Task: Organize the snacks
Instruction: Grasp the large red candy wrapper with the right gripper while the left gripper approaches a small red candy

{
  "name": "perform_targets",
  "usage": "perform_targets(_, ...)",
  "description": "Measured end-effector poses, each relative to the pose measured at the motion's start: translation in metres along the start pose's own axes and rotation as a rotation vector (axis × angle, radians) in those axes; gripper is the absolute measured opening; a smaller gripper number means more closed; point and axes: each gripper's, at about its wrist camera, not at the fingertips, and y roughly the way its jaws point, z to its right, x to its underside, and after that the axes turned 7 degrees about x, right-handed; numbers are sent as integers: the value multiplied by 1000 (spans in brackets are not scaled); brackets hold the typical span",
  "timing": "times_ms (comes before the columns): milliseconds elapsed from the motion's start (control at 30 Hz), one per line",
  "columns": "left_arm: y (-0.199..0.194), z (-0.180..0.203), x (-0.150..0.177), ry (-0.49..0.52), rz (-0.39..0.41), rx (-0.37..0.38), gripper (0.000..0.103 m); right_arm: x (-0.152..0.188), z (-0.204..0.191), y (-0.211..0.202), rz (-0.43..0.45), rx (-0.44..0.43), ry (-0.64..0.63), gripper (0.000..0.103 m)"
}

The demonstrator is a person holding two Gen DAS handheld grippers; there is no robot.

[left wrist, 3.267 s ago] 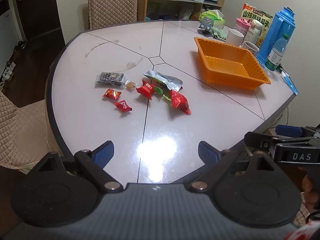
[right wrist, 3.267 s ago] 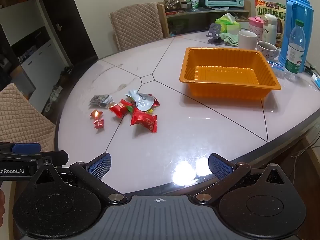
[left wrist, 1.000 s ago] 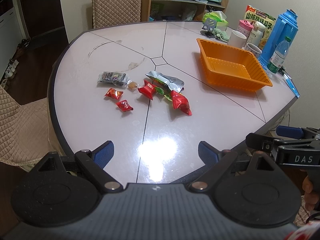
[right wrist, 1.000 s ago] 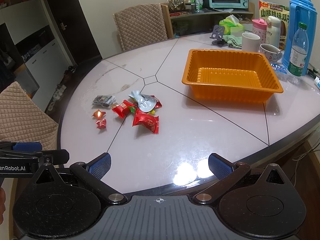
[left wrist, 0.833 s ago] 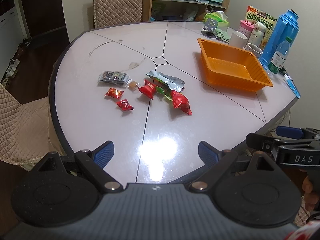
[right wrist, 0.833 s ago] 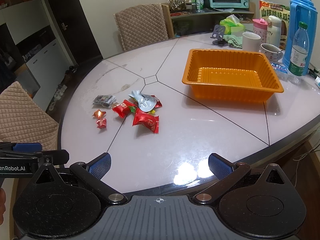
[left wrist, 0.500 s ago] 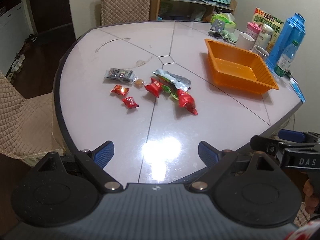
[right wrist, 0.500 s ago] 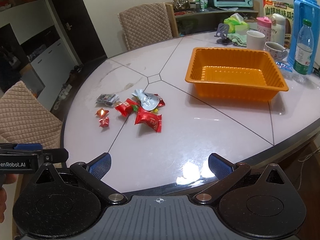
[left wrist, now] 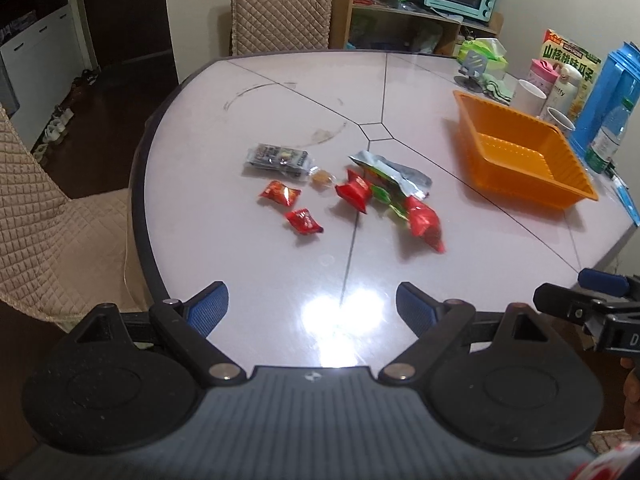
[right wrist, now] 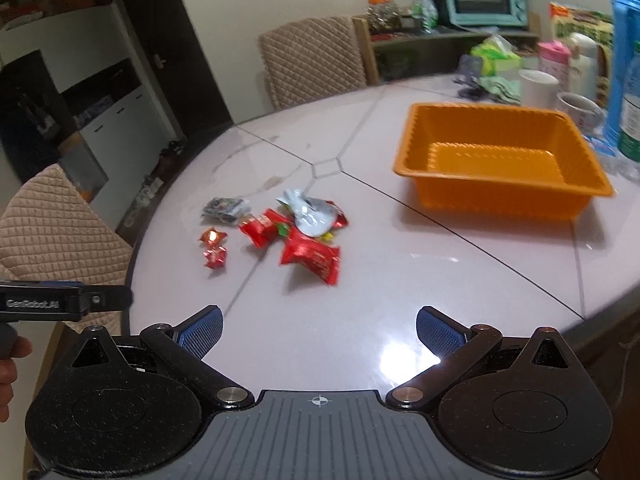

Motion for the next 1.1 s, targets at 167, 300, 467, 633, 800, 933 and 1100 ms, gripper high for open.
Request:
perform_targets(167, 20, -10, -7, 12, -12, -3, 89, -4, -12, 23, 16, 0, -57, 103)
perform_targets(300, 39, -19, -15, 6, -21, 11, 85, -9, -19, 48, -2, 6, -75, 91)
perform_targets(467, 65, -26, -29, 23, -47, 16, 84, -20, -26, 78, -28, 28, -70, 86)
perform_targets(633, 89, -32, -41, 34, -74, 33, 81, -31, -33, 107, -55, 50, -55, 78)
perform_targets(800, 110, -36, -49, 45, -101, 47, 79, -38, -39, 131, -78, 87, -60, 72)
perform_targets(933, 119, -38, -54, 53, -111, 53, 79, -41, -41, 147, -107, 110, -49, 64)
perform_targets(1100, 130, -41, -58, 53, -127, 61, 78, -43, -41, 160, -127, 140, -50, 63)
